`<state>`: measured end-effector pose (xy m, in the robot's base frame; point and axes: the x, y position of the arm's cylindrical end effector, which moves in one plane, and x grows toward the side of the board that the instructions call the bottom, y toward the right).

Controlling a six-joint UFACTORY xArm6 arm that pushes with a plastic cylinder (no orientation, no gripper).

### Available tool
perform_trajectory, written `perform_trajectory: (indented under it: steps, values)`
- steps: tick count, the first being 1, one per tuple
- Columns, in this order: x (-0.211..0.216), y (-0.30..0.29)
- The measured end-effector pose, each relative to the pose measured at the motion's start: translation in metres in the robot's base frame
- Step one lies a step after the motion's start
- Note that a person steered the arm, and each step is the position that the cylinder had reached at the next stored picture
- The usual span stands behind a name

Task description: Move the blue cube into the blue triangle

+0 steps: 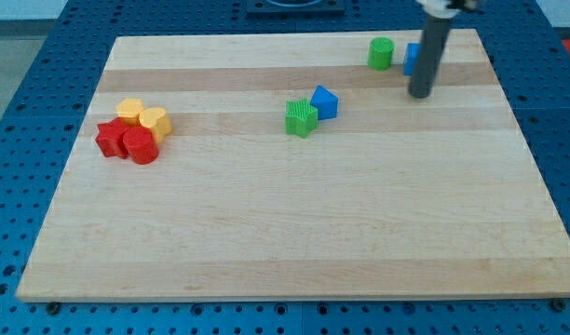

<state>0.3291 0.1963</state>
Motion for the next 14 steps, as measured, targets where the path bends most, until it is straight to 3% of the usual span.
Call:
perform_trajectory:
  steps: [2,4,6,11,13,14]
  values:
    - [-0.046,0.054]
    - [-0.078,0.015]
    - [-0.065,-0.035]
    - [0.034,-0.107]
    - [0.022,-0.071]
    - [-0.011,-0.043]
